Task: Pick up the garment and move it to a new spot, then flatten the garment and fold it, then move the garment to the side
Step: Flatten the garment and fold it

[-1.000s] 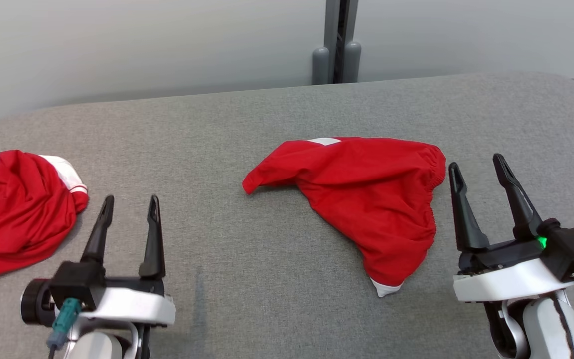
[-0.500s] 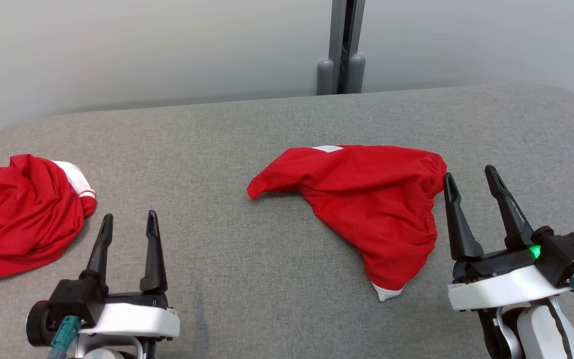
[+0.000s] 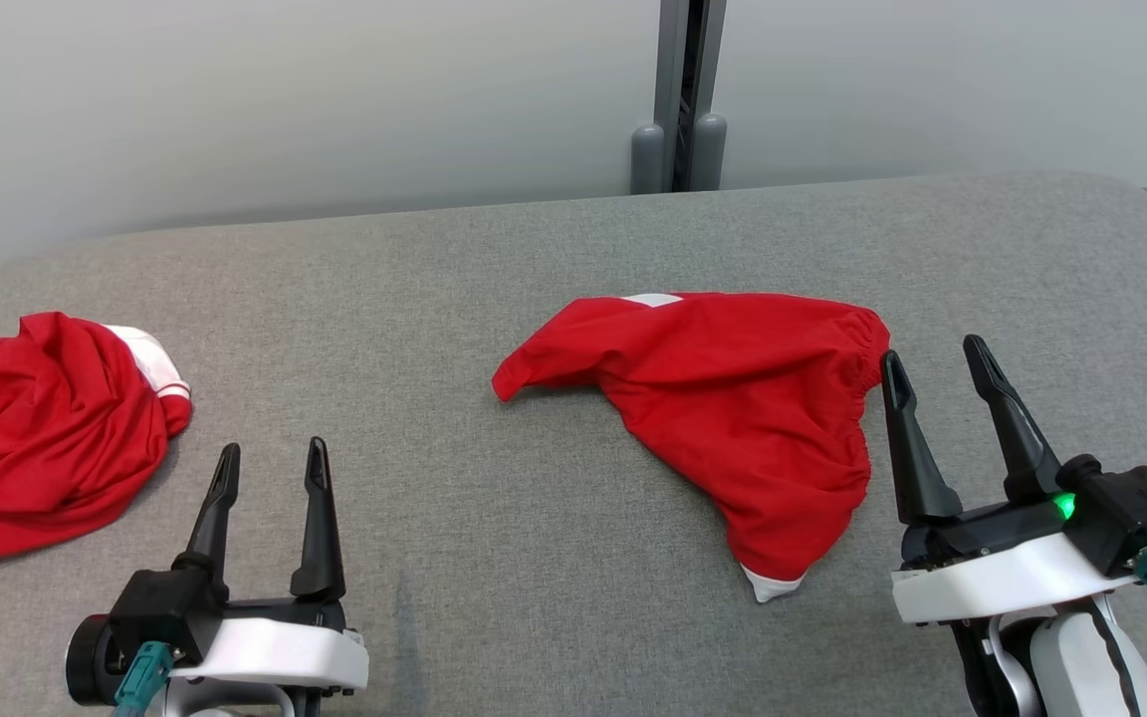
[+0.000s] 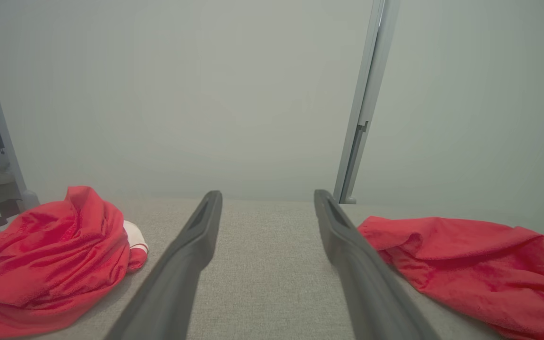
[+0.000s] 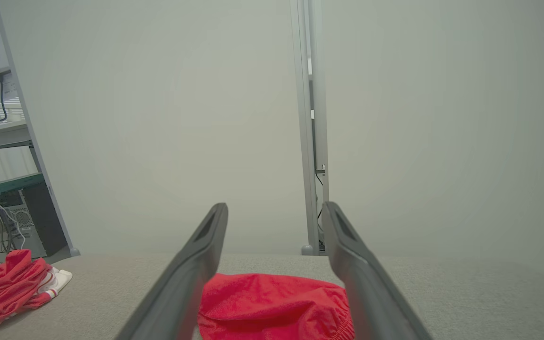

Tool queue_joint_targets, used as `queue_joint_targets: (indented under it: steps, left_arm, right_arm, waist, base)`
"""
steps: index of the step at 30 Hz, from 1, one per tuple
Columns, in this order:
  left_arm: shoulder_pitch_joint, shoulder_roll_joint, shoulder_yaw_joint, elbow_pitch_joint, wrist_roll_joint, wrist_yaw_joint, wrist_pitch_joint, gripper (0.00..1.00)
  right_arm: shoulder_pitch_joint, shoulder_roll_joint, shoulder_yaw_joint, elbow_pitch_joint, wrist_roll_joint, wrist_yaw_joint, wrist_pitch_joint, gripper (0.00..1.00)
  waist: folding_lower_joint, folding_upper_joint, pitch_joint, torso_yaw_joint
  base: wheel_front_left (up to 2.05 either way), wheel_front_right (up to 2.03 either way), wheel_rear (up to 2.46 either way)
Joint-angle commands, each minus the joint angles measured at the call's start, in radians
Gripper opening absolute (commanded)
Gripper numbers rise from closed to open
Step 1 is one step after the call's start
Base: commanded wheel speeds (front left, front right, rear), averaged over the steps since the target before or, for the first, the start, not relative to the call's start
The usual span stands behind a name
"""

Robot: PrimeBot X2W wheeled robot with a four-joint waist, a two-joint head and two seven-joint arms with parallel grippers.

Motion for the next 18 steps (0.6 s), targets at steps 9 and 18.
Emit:
queue_joint_targets:
  steps: [9, 18]
  left_arm:
    - [-0.017, 0.004, -0.017, 0.009, -0.001, 0.01, -0.003, 1.0]
    - [-0.022, 0.004, -0.019, 0.013, 0.004, 0.006, -0.003, 1.0]
  right_arm:
    - [0.001, -0.004, 0.001, 0.005, -0.005, 0.0, -0.002, 1.0]
    - [-0.003, -0.004, -0.003, 0.004, -0.002, 0.0, -0.002, 1.0]
  waist:
    - [0.0, 0.0, 0.006, 0.001]
    - [0.0, 0.0, 0.01, -0.002]
  base:
    - [0.0, 0.0, 0.0]
    - [0.0, 0.0, 0.0]
